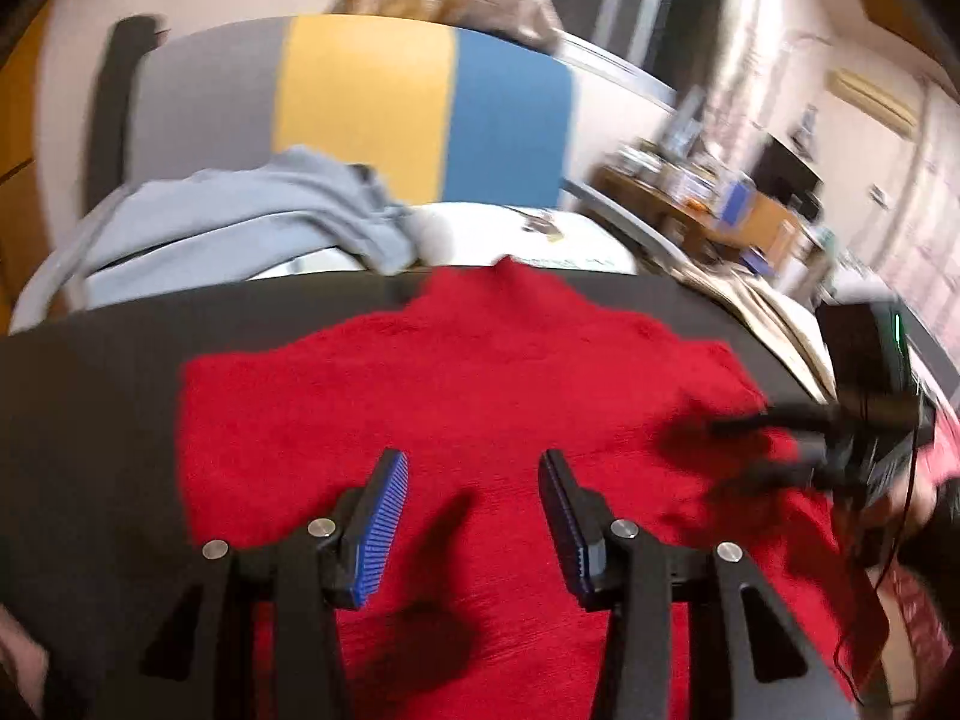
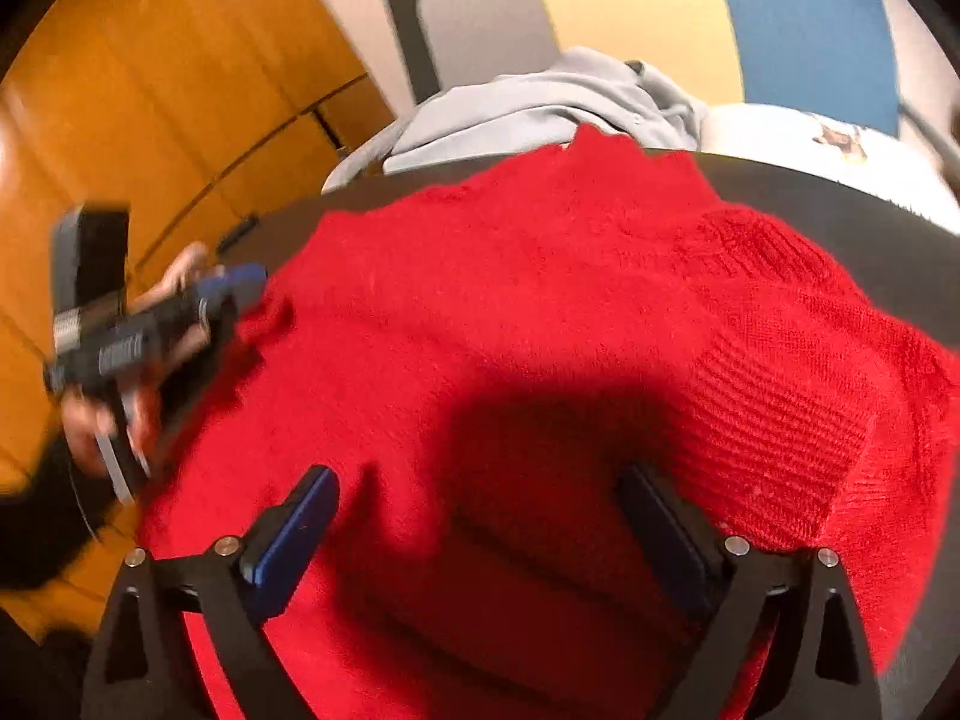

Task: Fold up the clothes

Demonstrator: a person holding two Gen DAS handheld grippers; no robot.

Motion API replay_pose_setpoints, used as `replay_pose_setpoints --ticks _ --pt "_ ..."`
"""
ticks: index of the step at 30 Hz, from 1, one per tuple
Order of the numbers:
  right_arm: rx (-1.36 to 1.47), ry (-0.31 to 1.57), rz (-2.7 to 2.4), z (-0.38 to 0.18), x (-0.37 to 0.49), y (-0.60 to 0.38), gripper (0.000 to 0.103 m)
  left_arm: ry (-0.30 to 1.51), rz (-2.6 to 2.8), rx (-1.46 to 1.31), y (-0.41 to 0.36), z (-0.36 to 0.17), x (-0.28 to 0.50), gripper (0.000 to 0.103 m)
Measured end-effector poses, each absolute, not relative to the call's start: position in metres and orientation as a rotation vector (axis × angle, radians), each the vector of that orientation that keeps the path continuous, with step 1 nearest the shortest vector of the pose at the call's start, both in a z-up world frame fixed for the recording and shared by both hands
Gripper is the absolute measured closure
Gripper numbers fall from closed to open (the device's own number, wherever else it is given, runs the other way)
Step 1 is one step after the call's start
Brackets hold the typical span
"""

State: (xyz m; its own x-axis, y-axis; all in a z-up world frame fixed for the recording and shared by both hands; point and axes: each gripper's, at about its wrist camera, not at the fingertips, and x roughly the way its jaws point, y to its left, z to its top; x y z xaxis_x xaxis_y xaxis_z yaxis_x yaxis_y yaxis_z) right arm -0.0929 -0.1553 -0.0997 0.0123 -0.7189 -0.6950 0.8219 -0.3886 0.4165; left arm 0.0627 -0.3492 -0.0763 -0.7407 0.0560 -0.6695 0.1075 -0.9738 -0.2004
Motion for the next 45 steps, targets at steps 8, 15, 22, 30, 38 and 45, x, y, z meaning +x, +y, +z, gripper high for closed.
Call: replay_pose_setpoints --ticks 8,15,22,30,38,45 --pt "1.146 -0.027 -1.512 -0.086 -0.133 -0.213 0.006 0.372 -2.891 1.422 -0.32 -0.113 0.013 0.058" --pt "1.189 -0.1 -1.618 -0.126 -0.172 -0.207 0.023 0.309 -2.949 1.455 -0.298 -0.129 0.047 0.059" --pt "1.152 -0.08 -1.623 -0.119 -0.158 -0.197 0.023 0.591 -3.005 1.306 -0.338 -0.1 0.047 0.056" --pt "1.123 0.037 -1.71 -0.083 -0.186 -0.192 0.001 0.478 -2.9 1.243 -0.398 -0.08 -0.005 0.051" --pt "1.223 0.174 -1.818 -0.098 -0.253 -0.216 0.001 0.404 -2.85 1.409 -0.421 -0.093 -0.073 0.051" --pt "1.208 0.3 -1.766 -0.115 -0.268 -0.246 0.022 0.348 -2.859 1.521 -0.424 -0.108 -0.128 0.051"
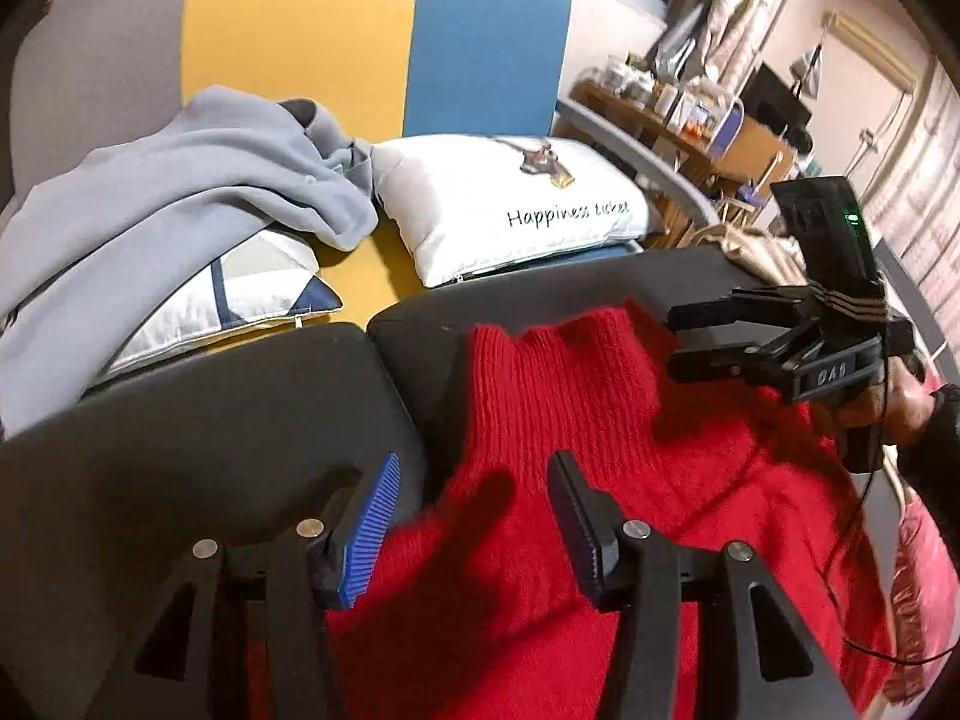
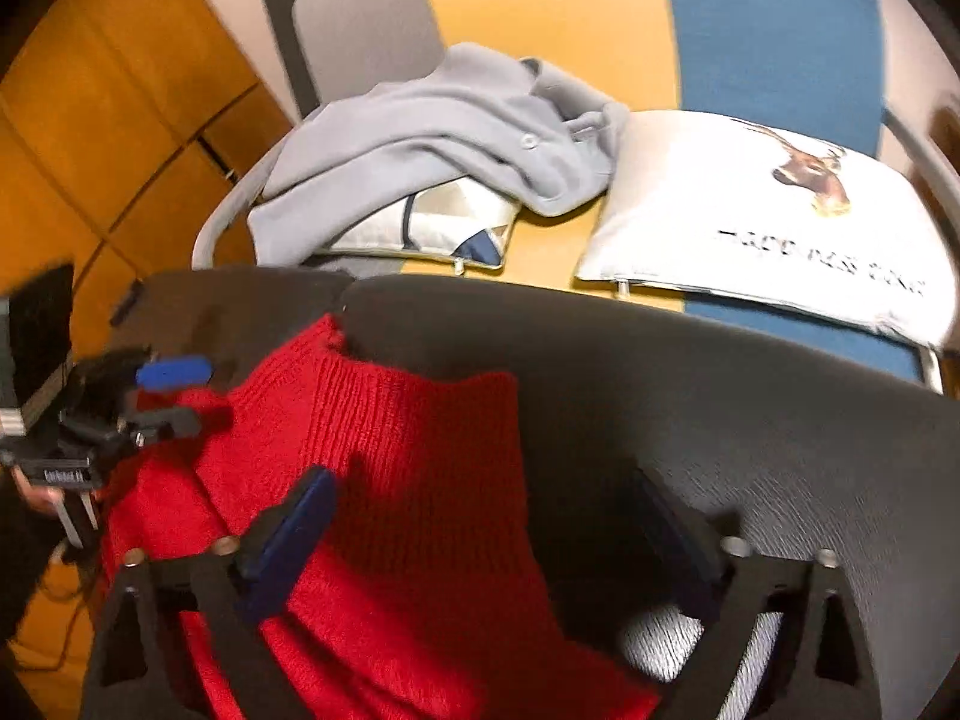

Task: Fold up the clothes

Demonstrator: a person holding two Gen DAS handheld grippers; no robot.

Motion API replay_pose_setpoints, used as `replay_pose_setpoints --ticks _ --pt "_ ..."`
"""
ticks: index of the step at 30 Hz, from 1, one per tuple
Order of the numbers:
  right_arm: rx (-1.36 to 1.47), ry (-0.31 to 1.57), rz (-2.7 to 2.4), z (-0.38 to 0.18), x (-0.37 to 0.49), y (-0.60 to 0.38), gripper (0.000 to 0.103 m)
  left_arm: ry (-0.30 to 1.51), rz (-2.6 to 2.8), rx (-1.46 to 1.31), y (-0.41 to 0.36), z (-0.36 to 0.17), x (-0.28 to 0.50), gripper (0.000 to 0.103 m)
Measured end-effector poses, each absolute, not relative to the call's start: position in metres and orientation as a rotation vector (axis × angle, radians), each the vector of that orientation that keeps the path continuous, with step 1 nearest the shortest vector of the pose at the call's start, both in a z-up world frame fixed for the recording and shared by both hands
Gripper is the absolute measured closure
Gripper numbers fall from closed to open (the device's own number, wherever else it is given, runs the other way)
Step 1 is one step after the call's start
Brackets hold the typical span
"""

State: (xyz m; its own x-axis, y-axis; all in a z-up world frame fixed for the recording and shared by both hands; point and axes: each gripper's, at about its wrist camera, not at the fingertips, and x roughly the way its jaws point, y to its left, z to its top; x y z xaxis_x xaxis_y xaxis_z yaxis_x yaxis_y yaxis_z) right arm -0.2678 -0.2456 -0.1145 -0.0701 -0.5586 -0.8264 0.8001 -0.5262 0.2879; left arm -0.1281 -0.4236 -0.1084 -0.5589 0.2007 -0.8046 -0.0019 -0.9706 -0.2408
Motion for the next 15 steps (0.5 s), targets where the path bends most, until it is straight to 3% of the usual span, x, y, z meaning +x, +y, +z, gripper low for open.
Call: replay_pose_setpoints --ticks 10,12,13,14,15 --pt "1.126 0.462 -1.725 -0.117 -0.258 -0.26 0.027 -0.336 2.521 -1.494 -0.409 -0.13 -0.166 0.056" --pt "1.121 0.494 -1.73 -0.115 -0.255 -0.262 0.049 -0.424 2.527 -1.5 -0.418 -0.129 -0.165 0.07" --pt "1.121 0.504 -1.732 -0.114 -0.254 -0.263 0.06 -0.461 2.524 -1.489 -0.422 -0.128 -0.164 0.088" --pt "1.125 0.505 -1.728 -0.113 -0.253 -0.264 0.086 -0.498 2.523 -1.473 -0.426 -0.126 -0.162 0.095" --pt "1.133 0.498 -1.716 -0.112 -0.251 -0.264 0.09 -0.511 2.537 -1.459 -0.427 -0.123 -0.159 0.095"
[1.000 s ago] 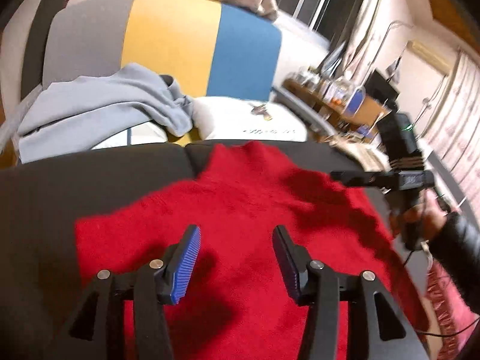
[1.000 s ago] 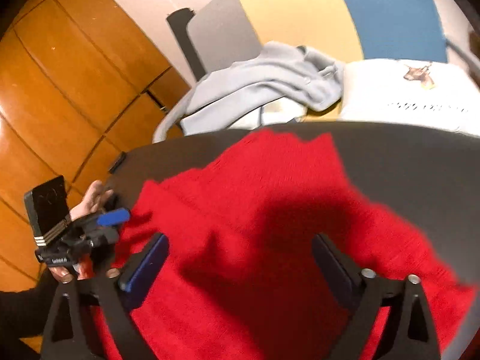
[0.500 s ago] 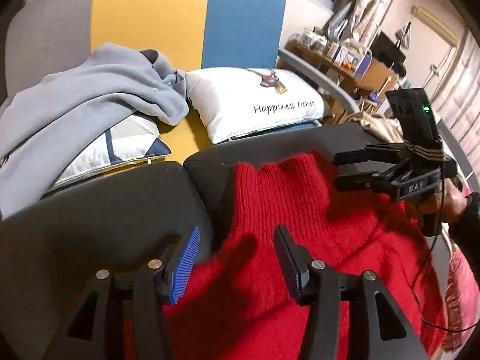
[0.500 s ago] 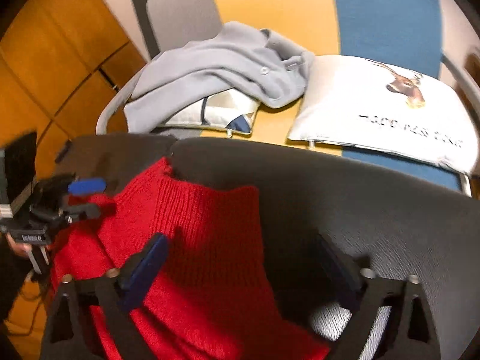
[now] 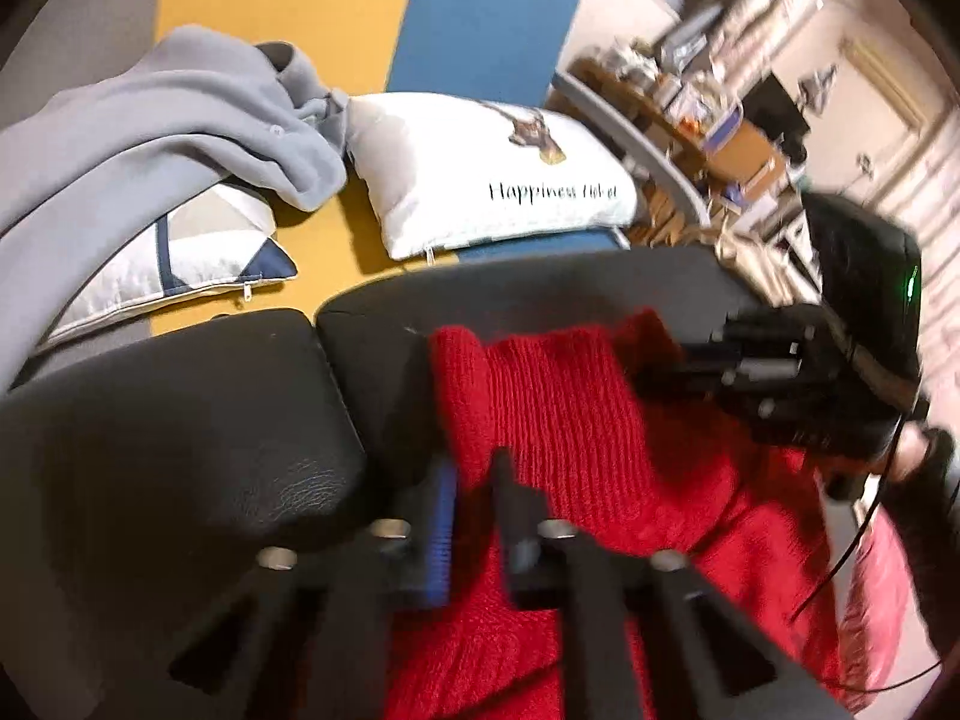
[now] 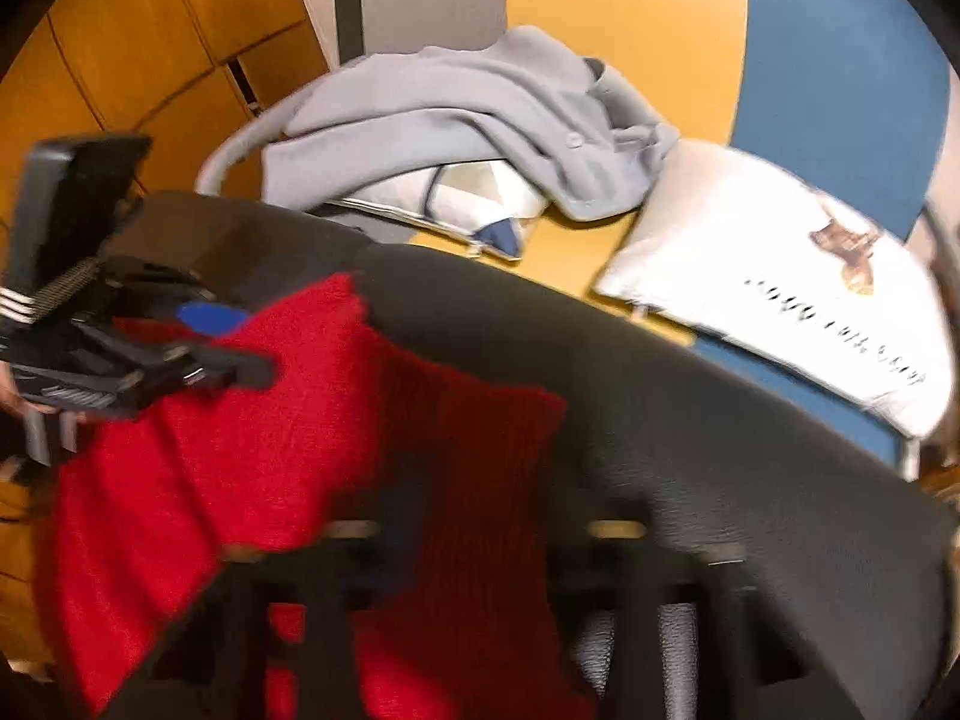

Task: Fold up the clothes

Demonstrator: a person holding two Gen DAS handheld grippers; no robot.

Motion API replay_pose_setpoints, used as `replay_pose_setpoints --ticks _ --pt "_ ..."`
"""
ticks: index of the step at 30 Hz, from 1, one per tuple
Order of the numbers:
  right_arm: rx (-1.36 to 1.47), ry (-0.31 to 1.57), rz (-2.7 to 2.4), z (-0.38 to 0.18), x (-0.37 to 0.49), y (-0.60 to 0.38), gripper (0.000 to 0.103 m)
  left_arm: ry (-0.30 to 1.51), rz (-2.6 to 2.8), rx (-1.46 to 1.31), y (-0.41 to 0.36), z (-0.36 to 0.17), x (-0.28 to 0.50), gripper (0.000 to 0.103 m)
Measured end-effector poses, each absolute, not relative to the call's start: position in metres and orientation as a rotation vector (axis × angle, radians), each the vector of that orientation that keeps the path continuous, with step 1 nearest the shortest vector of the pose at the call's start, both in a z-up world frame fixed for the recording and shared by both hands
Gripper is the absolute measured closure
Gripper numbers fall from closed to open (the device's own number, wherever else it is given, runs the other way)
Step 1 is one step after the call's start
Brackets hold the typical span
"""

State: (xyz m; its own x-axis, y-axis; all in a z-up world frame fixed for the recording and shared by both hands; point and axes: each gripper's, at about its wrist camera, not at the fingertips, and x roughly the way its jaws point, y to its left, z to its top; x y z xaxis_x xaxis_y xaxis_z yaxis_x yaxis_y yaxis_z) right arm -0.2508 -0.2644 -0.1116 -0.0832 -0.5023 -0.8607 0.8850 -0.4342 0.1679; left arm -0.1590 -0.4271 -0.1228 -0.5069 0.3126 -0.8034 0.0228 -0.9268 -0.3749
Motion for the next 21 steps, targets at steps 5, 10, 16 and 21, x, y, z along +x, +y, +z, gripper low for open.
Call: replay_pose_setpoints --ticks 5,10,16,21 --pt "1.141 0.424 -1.725 -0.103 -0.24 -0.262 0.09 -0.503 2.581 -1.315 -0.42 -0.097 -0.136 0.096" --pt "1.095 0.335 -1.743 -0.073 -0.223 -0.245 0.09 -0.49 2.615 -1.201 -0.412 -0.074 -0.109 0.096" --pt "1.022 0.276 -1.751 -0.044 -0.177 -0.213 0.09 -0.417 2.655 -1.054 -0.381 -0.049 -0.049 0.096" --pt "1.042 0.208 -1.764 -0.064 -0.132 -0.174 0.089 -0.325 2.677 -1.061 -0.347 -0.063 0.002 0.095"
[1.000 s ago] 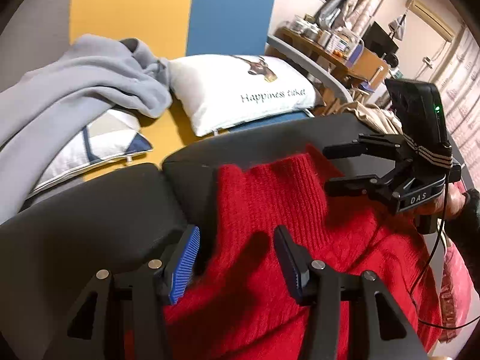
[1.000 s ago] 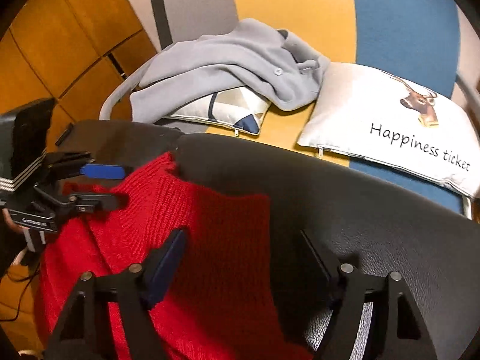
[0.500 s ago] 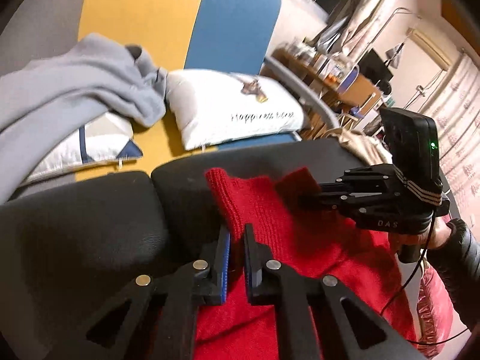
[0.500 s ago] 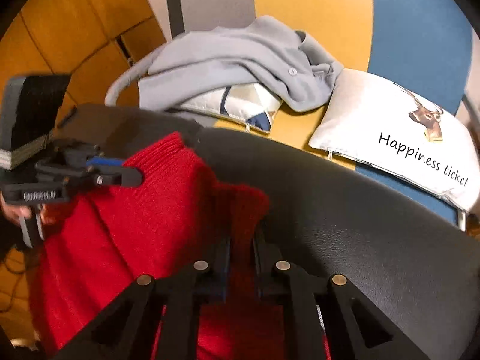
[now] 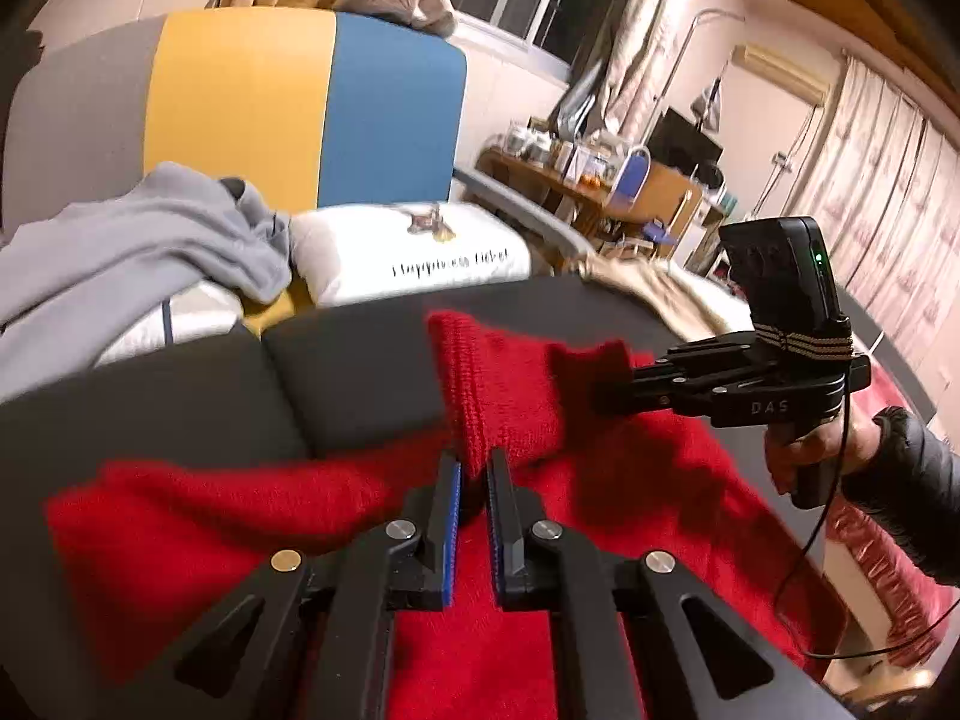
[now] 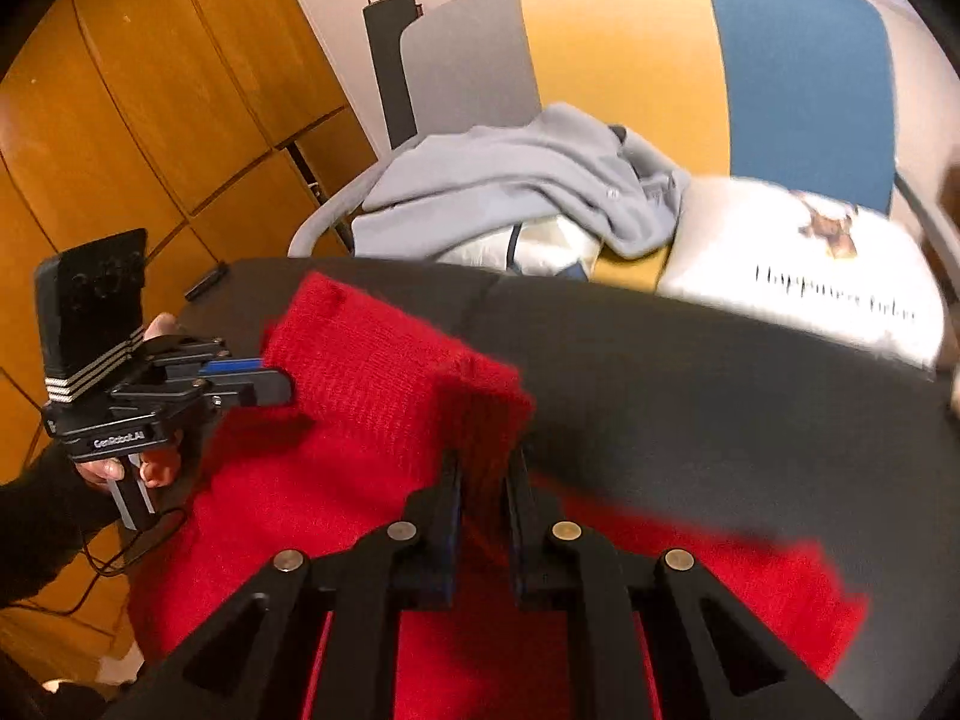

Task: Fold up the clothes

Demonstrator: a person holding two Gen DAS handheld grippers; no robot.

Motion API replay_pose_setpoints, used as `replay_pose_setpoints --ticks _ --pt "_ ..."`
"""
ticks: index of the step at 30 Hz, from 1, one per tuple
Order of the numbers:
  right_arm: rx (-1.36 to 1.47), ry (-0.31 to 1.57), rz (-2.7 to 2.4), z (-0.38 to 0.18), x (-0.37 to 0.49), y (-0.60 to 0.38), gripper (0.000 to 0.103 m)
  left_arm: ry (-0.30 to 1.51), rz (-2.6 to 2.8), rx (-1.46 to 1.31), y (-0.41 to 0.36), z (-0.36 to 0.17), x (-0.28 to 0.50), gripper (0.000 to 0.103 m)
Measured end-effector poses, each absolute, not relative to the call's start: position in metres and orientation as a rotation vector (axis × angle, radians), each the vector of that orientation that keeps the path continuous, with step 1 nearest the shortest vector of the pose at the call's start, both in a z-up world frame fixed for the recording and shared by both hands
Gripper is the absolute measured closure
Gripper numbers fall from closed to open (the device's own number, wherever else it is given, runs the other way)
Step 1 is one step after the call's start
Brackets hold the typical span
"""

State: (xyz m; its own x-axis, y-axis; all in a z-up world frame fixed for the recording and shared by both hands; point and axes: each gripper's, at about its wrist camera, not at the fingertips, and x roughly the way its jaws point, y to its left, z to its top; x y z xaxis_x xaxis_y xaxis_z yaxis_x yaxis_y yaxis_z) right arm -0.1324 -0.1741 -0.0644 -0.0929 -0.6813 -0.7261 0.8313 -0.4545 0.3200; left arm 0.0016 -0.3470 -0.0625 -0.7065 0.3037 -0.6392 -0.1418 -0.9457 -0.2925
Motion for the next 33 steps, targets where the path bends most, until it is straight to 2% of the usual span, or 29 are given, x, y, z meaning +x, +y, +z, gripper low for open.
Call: replay_pose_setpoints --ticks 3,4,6,7,9,10,16,21,26,29,33 --pt "1.063 0.162 -1.777 -0.082 -0.106 -0.15 0.084 -0.418 2.702 -1.079 -0.345 -0.082 0.025 0.089" --pt "1.063 0.138 -1.788 -0.087 -0.098 -0.142 0.08 -0.478 2.707 -1.087 -0.348 -0.088 0.031 0.085" --pt "1.06 0.079 -1.824 -0.093 -0.082 -0.125 0.052 -0.603 2.702 -1.098 -0.352 -0.1 0.044 0.082" --pt "1.062 0.042 -1.832 -0.096 -0.076 -0.118 0.045 -0.664 2.698 -1.105 -0.355 -0.105 0.05 0.079" --pt "1.077 -0.044 -1.845 -0.1 -0.066 -0.105 0.01 -0.808 2.69 -1.124 -0.362 -0.117 0.062 0.074" --pt "1.077 -0.085 -1.861 -0.101 -0.061 -0.098 0.005 -0.871 2.681 -1.111 -0.365 -0.12 0.066 0.073" --pt "1.05 -0.173 -1.961 -0.089 -0.044 -0.081 0.0 -1.268 2.535 -1.018 -0.385 -0.133 0.08 0.065" --pt "1.152 -0.547 -1.775 -0.091 -0.068 -0.089 0.0 -1.547 2.33 -0.906 -0.394 -0.14 0.066 0.062" --pt "1.144 -0.715 -1.738 -0.093 -0.087 -0.111 0.0 -1.638 2.29 -0.917 -0.399 -0.144 0.046 0.058" --pt "1.194 -0.824 -1.694 -0.108 -0.103 -0.123 0.0 -1.628 2.306 -0.945 -0.399 -0.141 0.035 0.058" --pt "1.213 -0.851 -1.707 -0.117 -0.111 -0.13 0.0 -1.641 2.297 -1.022 -0.399 -0.146 0.021 0.059"
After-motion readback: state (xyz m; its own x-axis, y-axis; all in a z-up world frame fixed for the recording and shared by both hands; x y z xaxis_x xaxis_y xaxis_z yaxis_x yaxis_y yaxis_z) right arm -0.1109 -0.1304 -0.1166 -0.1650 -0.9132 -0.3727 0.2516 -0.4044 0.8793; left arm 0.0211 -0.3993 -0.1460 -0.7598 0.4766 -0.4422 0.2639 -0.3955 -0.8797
